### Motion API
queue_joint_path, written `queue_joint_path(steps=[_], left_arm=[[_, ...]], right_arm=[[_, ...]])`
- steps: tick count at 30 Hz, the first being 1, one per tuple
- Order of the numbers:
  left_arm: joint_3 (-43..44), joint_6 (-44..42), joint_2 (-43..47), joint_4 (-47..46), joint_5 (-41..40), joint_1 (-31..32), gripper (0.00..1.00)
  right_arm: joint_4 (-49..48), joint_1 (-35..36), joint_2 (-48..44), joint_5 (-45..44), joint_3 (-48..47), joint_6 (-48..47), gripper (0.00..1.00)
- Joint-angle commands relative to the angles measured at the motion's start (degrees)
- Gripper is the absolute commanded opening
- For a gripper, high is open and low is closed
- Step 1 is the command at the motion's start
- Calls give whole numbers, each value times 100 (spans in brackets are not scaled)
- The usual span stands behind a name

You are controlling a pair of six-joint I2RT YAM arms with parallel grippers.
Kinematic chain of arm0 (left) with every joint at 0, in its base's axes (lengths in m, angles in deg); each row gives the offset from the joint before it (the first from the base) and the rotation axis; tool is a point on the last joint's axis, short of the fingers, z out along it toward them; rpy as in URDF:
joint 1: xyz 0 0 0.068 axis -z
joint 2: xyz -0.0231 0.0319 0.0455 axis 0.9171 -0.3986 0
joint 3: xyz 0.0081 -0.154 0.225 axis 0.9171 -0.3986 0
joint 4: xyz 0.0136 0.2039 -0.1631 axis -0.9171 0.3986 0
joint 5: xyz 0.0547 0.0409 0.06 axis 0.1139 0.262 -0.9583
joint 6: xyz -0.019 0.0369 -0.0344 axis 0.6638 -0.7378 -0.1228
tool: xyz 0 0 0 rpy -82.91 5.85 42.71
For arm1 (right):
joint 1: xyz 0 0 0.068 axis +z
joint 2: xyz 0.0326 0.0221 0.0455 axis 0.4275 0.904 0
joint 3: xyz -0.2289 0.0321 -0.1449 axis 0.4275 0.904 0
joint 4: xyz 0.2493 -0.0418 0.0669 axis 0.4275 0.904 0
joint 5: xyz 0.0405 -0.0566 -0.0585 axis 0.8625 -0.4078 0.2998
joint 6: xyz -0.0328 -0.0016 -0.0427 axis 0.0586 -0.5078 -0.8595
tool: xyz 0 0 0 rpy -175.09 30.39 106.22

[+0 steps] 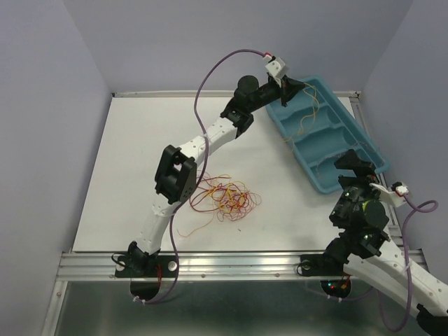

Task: Untangle the cables
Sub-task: Untie the cable, then adjust the bin at the center of the board.

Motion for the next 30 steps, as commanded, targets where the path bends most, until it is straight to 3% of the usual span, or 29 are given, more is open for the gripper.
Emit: queue_joint_path(steps=[1,9,12,14,19,22,23,25,27,30], left_arm=[[-59,-336,572,-380,178,31,0],[-331,-1207,1476,314,275,31,0],[-191,-1391,1627,534,178,31,0],[-33,-1470,1768,693,-41,14,0],[-5,-1620,2241,921,-1023,-126,0],[-347,-1568,2610,782,-1202,-354,0],[-436,-1515,2699,746,-1193,-442,0],[-699,-1384,2935,632,-1114,-644,0],[-831,-1365,3059,579,-1044,-741,0],[-850,-1261,3121,570,-1009,-908,0]], right_arm=[[90,54,-127,-656,18,198,97],[292,54,-119,-612,-17,321,96],[318,45,144,-603,-69,225,91],[327,54,600,-115,-210,-37,88],[459,-25,2232,1022,-974,-838,92],[1808,-804,2788,2424,-1694,-68,89],[2509,-1869,3199,3995,-2026,413,89],[2866,-3000,3728,5603,-2214,777,89],[2928,-3644,4490,6853,-2458,744,90],[3060,-3647,5344,7156,-2872,489,93]])
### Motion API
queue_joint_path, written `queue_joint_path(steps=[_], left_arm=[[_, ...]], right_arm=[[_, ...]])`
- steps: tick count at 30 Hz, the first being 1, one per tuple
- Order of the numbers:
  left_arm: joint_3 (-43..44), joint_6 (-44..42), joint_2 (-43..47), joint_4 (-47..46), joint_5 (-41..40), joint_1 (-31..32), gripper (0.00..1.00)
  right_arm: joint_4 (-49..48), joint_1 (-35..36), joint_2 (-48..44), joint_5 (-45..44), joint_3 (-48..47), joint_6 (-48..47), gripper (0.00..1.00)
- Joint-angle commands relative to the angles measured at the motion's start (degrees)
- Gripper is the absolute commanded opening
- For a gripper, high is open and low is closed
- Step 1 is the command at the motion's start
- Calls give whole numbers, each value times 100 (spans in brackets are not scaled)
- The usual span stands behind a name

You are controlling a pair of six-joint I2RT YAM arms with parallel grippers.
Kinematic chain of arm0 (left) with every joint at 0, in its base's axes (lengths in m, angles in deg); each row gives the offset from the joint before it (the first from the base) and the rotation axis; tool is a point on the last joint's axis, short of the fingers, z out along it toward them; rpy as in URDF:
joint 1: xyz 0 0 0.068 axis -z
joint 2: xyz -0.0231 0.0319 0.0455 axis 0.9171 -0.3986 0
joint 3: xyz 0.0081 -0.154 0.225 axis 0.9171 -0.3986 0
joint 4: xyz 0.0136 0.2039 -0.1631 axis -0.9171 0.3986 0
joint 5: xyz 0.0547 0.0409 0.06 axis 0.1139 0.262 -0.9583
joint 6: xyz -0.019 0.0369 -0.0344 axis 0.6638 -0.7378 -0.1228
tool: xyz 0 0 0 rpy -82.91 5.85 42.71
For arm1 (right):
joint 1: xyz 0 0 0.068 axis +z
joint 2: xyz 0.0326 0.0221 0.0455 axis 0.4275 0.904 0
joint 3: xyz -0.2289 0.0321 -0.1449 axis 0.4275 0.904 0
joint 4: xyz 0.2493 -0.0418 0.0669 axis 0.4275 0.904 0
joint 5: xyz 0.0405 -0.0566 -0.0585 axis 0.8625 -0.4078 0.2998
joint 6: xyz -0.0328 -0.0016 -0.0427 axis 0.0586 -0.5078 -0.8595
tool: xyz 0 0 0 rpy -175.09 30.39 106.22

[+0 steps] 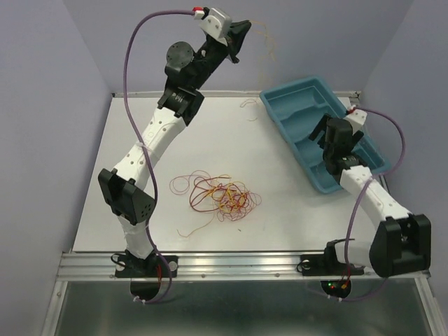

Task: Untangle the cables
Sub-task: Adjust the bin at the center of the board.

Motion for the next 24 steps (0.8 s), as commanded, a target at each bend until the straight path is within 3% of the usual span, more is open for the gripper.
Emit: queue_joint_path(steps=[1,10,14,19,22,24], left_arm=[[-87,180,289,-335,19,-166,0],[54,260,315,-353,256,-395,0],[124,268,333,-405,344,-395,0],[264,321,307,-423,406,-395,0],[308,356,280,-432,485,-403,0],[326,417,263,-432,511,-395,0]], right_arm=[[626,-38,932,2045,-626,-19,94],[652,-29,1531,2862,-820,-502,94],[845,120,1944,2960,-1013,-581,83],[1161,559,2164,2512,-1171,-740,77],[1346,735,2208,2380,-1233,-793,62],[1399,867,2121,2327,-1216,-845,58]])
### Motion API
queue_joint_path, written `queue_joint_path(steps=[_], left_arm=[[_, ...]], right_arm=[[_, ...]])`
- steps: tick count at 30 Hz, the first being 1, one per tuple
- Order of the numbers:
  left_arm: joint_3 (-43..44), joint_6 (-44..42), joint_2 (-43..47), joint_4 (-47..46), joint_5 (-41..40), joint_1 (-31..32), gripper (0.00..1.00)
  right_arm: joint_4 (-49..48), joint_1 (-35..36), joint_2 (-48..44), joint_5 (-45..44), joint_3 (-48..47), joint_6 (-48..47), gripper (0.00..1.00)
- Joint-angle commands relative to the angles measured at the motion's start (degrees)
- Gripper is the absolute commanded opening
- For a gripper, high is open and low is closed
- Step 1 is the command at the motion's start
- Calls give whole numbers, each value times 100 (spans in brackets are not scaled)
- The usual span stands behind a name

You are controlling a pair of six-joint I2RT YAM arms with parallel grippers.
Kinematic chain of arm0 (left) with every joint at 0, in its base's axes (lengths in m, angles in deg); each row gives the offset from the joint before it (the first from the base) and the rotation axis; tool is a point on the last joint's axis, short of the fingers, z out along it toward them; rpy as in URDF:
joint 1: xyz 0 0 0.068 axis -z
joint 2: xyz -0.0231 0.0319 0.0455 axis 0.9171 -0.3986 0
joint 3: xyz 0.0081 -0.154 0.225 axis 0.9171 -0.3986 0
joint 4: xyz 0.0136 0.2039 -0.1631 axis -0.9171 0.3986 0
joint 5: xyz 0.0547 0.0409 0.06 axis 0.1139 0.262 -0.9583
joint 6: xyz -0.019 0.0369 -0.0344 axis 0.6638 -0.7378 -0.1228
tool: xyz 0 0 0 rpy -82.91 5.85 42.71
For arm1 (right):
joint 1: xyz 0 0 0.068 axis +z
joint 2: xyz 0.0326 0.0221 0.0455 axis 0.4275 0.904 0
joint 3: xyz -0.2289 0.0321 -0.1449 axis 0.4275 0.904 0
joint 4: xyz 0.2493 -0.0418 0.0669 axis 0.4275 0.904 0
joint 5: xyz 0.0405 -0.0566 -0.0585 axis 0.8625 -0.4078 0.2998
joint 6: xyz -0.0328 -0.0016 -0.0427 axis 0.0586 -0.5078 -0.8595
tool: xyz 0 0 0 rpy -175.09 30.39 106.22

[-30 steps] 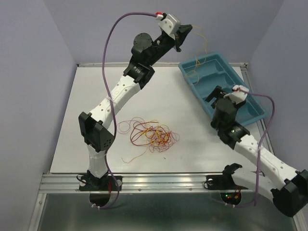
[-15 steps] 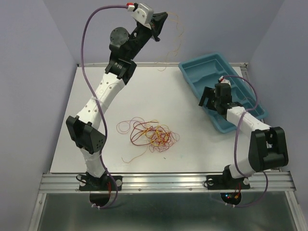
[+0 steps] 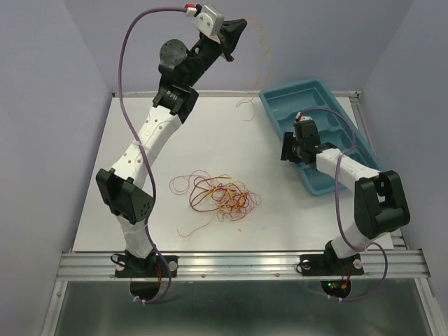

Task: Untangle the cables
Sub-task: Adjust the bin at the center of the board, then place the cable in the bin.

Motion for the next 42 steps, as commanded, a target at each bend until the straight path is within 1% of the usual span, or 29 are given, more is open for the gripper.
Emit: queue_joint_path(steps=[1,4,5,6,7,8,9,12,14,15,17,18,19,20,21,22,24,26,30,34,37,42], left_arm=[[320,142,212,-368,161,-19,0],[302,195,186,-377,232,-10,0],[302,221,186,-377,258,-10,0],[302,230,177,-386,302,-10,0],[293,230,177,-377,354,-10,0],[276,413,177,-386,494,8,0],[267,432,177,-386,583,16,0],[57,415,300,-368,742,148,0],[-172,371,458,-386,777,271,0],[-251,345,519,-377,786,297,0],[-488,336,678,-386,768,394,0],[-559,336,713,-386,751,429,0],[-707,336,774,-386,733,447,0],[-787,336,810,-386,707,465,0],[-875,327,853,-386,707,526,0],[-1032,318,906,-377,707,544,0],[-1200,301,977,-386,715,570,0],[-1419,283,1064,-377,742,623,0],[-1728,275,1188,-377,786,763,0],[-1939,81,1302,-403,681,983,0],[-1992,99,1311,-386,680,1062,0],[-2159,204,1328,-386,663,1176,0]], right_arm=[[280,266,-148,-165,-352,-155,58],[298,389,-359,-252,-247,-172,59],[306,442,-429,-279,-229,-172,61],[315,451,-499,-392,-221,-164,69],[307,468,-578,-471,-212,-146,81],[280,469,-805,-611,-168,-94,97],[254,477,-930,-665,-150,-119,100],[0,469,-1605,-788,51,-207,100],[-290,469,-1966,-719,201,-269,100],[-404,469,-2368,-509,358,-382,100],[-957,469,-2800,-158,596,-436,100],[-1159,477,-3012,201,710,-453,100],[-1422,469,-3440,422,998,-480,100],[-1860,469,-3636,546,1114,-489,100],[-2047,469,-3821,843,1255,-480,100],[-2197,469,-4153,942,1430,-515,100],[-2558,469,-4366,1276,1546,-533,100],[-2829,469,-4455,1557,1599,-463,100],[-3322,469,-4271,2093,1546,-296,100],[-3534,469,-4026,2304,1327,-181,100],[-3543,469,-3806,2279,1047,-199,100],[-3587,469,-3401,1849,668,-111,100]])
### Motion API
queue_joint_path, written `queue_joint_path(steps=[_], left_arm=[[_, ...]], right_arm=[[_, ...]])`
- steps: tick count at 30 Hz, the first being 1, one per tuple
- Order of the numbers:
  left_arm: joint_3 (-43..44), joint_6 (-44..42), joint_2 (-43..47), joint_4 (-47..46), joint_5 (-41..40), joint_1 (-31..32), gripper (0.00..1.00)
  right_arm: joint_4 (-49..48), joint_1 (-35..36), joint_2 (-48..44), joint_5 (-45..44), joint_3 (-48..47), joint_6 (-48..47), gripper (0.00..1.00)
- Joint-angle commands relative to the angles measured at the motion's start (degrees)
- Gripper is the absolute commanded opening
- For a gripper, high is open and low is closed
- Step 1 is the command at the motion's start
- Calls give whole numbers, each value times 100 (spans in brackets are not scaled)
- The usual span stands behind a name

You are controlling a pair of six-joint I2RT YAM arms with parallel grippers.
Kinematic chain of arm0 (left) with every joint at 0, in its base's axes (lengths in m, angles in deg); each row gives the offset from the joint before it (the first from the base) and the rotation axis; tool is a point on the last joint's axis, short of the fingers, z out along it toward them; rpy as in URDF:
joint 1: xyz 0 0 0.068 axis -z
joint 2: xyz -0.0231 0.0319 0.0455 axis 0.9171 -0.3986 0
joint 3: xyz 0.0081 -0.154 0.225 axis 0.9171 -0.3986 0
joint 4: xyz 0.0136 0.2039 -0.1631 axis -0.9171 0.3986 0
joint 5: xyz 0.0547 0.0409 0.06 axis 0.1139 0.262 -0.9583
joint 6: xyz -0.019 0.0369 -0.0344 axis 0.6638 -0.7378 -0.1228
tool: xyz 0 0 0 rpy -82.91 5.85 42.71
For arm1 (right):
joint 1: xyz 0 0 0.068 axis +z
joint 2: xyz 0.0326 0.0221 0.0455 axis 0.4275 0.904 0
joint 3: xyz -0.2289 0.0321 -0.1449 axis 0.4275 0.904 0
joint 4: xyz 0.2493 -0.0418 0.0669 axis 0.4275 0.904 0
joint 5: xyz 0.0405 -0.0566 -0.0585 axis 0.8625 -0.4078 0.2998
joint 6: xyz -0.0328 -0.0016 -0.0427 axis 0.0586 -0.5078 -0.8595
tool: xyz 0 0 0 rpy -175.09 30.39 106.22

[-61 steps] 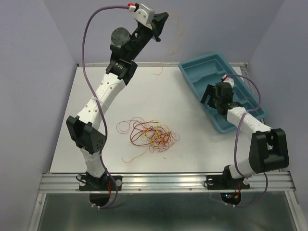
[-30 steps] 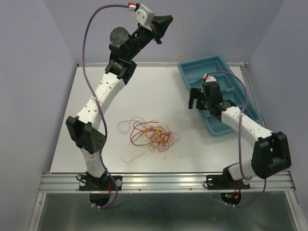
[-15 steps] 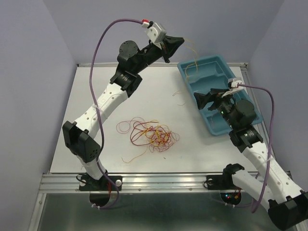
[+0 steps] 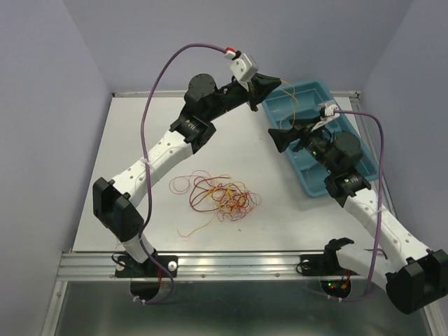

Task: Untangle the cables
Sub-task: Place the cable in the bin.

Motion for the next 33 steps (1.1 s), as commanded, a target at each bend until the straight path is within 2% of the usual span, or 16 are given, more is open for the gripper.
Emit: queue_joint_path(steps=[1,3,4,5,8,9,10,11,13,14,16,17,21,25,29,33], left_arm=[[-135,40,424,-353,2,86,0],[-205,32,432,-379,-6,104,0],[-232,40,432,-388,-15,112,0],[-284,32,450,-397,-41,113,0],[-390,-47,502,-415,-207,113,0],[-416,-82,529,-415,-339,113,2],[-486,-118,581,-415,-514,104,20],[-522,-144,599,-423,-925,86,27],[-609,-249,696,-467,-1201,25,41],[-688,-284,731,-459,-1358,-28,64],[-881,-434,897,-459,-1631,-151,90],[-969,-478,985,-450,-1780,-195,98],[-1278,-698,1381,-65,-1948,-572,99],[-1190,-1005,1592,1113,-1572,-924,99],[-2179,-1329,2056,1422,-553,-1539,99],[-3201,-1708,2497,1352,-314,-1557,99]], right_arm=[[-507,5,238,-276,-674,82,99],[-604,5,336,-277,-763,99,93],[-639,14,371,-346,-789,108,84],[-639,5,450,-434,-868,125,54],[-604,5,442,-891,-860,161,0],[-595,5,433,-979,-851,169,1],[-578,5,450,-1102,-860,169,1],[-473,5,468,-1164,-886,169,0],[-341,5,573,-1436,-1000,187,1],[-262,5,608,-1437,-1044,187,1],[-165,14,731,-1935,-1175,196,1],[-86,14,784,-2042,-1228,196,0],[98,5,995,-2271,-1571,29,0],[196,5,1074,-2587,-1748,-59,1],[178,-12,1179,-2992,-1607,-217,1],[2,-144,1320,-3001,-1458,-244,0]])
